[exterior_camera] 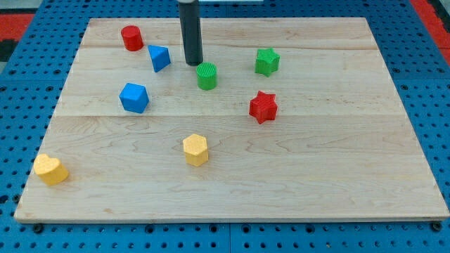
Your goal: Move your arm towards green star
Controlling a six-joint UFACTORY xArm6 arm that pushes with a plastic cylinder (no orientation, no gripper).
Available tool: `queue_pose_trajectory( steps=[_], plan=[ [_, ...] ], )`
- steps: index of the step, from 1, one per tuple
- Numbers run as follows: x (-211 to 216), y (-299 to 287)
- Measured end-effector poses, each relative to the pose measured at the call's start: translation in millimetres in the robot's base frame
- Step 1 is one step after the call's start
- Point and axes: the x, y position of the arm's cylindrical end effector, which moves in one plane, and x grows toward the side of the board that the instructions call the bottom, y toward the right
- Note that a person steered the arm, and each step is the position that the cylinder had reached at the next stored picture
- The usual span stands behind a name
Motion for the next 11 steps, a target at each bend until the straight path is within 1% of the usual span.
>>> queue_pose_trajectory(
  steps=[1, 2, 3, 4, 5, 6, 7, 8, 9, 10, 11],
  plan=[
    [-6, -60],
    [-30, -103],
    [-42, -112],
    [-42, -78],
    [-55, -55],
    [-79, -26],
    [-126, 73],
    [-116, 189],
    [-72, 235],
    [-29, 207],
    [-15, 156]
  ],
)
